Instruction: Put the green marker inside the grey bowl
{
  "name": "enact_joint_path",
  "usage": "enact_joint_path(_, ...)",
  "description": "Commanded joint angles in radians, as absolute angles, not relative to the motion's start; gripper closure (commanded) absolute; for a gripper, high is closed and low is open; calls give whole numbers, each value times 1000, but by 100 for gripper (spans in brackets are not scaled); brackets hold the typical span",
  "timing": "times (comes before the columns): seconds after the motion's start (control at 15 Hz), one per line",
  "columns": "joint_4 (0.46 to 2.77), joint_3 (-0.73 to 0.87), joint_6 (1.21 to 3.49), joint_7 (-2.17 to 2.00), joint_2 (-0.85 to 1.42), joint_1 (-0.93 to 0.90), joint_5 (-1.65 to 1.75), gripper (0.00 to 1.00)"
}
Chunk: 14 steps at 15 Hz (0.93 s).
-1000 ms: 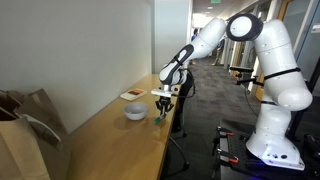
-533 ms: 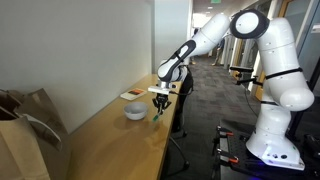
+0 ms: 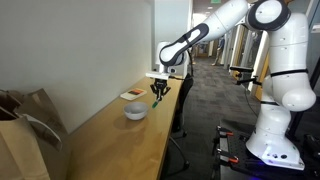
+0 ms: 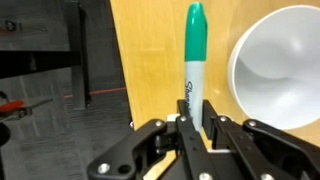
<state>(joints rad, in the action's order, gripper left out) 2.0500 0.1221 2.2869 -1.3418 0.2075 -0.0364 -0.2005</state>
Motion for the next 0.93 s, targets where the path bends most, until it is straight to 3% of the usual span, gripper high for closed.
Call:
enact_joint_path(0.0,1946,111,2214,-1342,260,-21,-190,95)
enact_joint_path(0.8,1568,99,2218,-1233,571,-3,-247,95)
enact_joint_path(0.87,1552,99,2217,-1233,581,-4,-247,75)
